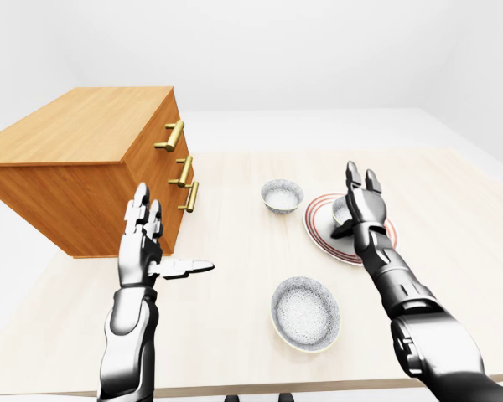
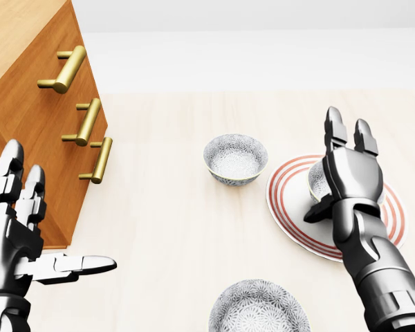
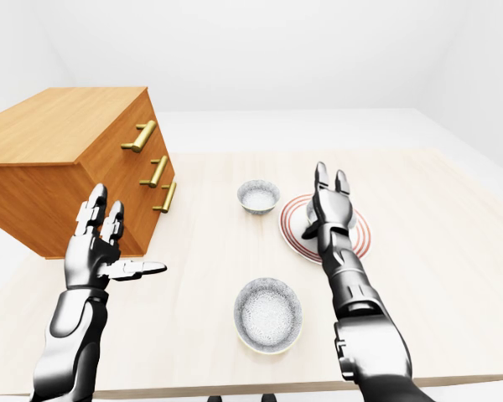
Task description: Put the bowl in the middle on the plate.
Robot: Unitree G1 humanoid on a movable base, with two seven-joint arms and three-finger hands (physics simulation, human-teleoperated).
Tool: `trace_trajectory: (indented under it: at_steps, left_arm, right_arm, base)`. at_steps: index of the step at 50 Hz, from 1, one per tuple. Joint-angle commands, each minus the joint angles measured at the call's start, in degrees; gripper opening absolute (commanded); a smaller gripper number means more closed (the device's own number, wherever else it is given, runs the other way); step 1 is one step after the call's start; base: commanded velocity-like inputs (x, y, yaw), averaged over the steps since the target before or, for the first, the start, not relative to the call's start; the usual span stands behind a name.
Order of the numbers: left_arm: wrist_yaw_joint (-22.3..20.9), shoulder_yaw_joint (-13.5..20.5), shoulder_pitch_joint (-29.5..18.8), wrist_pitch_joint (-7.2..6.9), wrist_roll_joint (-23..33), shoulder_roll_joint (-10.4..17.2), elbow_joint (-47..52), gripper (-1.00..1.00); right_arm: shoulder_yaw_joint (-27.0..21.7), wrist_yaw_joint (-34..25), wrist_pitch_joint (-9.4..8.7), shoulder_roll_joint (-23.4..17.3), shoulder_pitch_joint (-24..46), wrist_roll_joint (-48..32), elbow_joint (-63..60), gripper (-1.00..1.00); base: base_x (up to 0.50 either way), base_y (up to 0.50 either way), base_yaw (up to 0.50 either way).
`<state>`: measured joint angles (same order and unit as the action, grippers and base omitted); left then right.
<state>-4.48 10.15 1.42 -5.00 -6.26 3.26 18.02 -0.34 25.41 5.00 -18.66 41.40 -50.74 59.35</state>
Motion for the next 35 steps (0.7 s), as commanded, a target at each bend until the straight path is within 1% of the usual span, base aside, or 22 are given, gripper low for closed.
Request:
trace_trajectory:
  at_steps: [1, 19, 28, 33, 35]
  left_arm:
    - [-0.01, -0.05, 0.10, 0.00, 0.07, -0.04, -0.08, 1.00]
    - [-0.06, -0.07, 0.17, 0.00, 0.11, -0.05, -0.19, 1.00]
    - [0.04, -0.09, 0.01, 0.00, 0.05, -0.05, 0.13, 1.00]
    - [0.06, -0.06, -0.05, 0.00, -0.01, -0.02, 0.45, 1.00]
    - [0.08, -0.05, -0.10, 0.00, -0.03, -0.01, 0.55, 1.00]
  right_arm:
    - [-0.64, -3.97, 0.00, 0.75, -2.01, 1.27, -6.30, 1.00]
    - [-2.67, -14.16, 0.00, 3.08, -8.46, 3.99, -25.86, 1.00]
    - [-3.27, -17.36, 0.00, 3.27, -9.86, 4.98, -31.55, 1.00]
    - [-3.82, -20.65, 0.00, 3.30, -11.47, 5.34, -37.21, 1.00]
    - [-4.18, -22.92, 0.00, 3.38, -12.79, 5.50, -41.16, 1.00]
  base:
    - [0.00, 0.00, 0.00]
    - [0.00, 0.00, 0.00]
    - [0.00, 0.00, 0.00]
    - [0.00, 0.00, 0.00]
    - [0.00, 0.00, 0.00]
